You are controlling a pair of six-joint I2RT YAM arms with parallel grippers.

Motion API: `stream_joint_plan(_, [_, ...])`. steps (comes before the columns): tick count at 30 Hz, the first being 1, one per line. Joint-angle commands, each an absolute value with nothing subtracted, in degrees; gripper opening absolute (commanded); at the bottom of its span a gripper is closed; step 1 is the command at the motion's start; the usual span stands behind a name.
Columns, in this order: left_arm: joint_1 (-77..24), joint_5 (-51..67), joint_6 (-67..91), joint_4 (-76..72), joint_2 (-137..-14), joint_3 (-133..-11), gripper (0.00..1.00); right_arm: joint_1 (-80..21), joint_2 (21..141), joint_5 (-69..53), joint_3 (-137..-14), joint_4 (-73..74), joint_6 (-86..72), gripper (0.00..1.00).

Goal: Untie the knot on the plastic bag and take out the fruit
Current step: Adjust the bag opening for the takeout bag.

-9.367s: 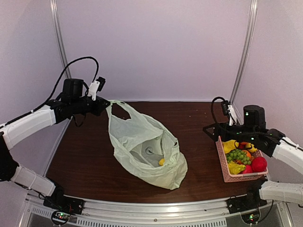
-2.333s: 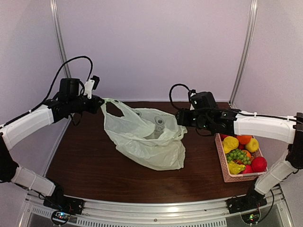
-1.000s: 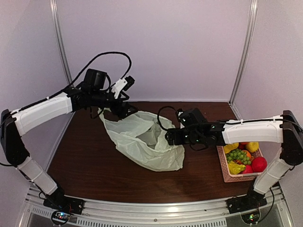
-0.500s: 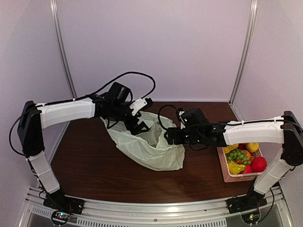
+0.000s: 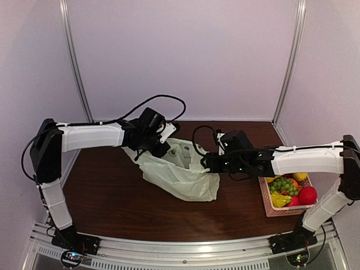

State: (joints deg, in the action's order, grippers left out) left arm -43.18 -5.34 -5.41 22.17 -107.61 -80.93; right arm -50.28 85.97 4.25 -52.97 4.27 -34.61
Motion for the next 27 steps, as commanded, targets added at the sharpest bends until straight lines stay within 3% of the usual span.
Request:
stream_joint_plan(1, [-43.1, -12.4, 0.7, 15.1, -99.3, -77.1, 0.0, -50.4, 83.5, 4.1, -52.2, 6.0, -34.1, 0.51])
stream_joint_plan(8, [-43.0, -17.8, 11.1, 1.4, -80.6, -60.3, 0.0, -51.6, 79.2, 5.3, -48.2, 11.5, -34.0, 0.16])
stream_joint_plan(15, [-43.0, -16.2, 15.5, -7.0, -71.9, -46.4, 0.0, -52.1, 74.2, 7.4, -41.8, 14.2, -36.0, 0.12])
stream_joint_plan(18, [-43.0, -13.9, 16.1, -9.7, -70.0, -42.1, 0.0, -52.6, 72.9, 7.1, -41.6, 14.6, -35.7, 0.2])
stream_joint_plan(24, [-43.0, -11.0, 15.5, -10.9, -66.3, -39.9, 0.0, -57.5, 69.6, 10.3, -53.9, 20.2, -29.0, 0.67])
stream_joint_plan(27, [-43.0, -10.4, 15.5, -10.7, -65.4, -39.9, 0.0, -59.5, 70.2, 11.8, -60.2, 20.7, -26.2, 0.75])
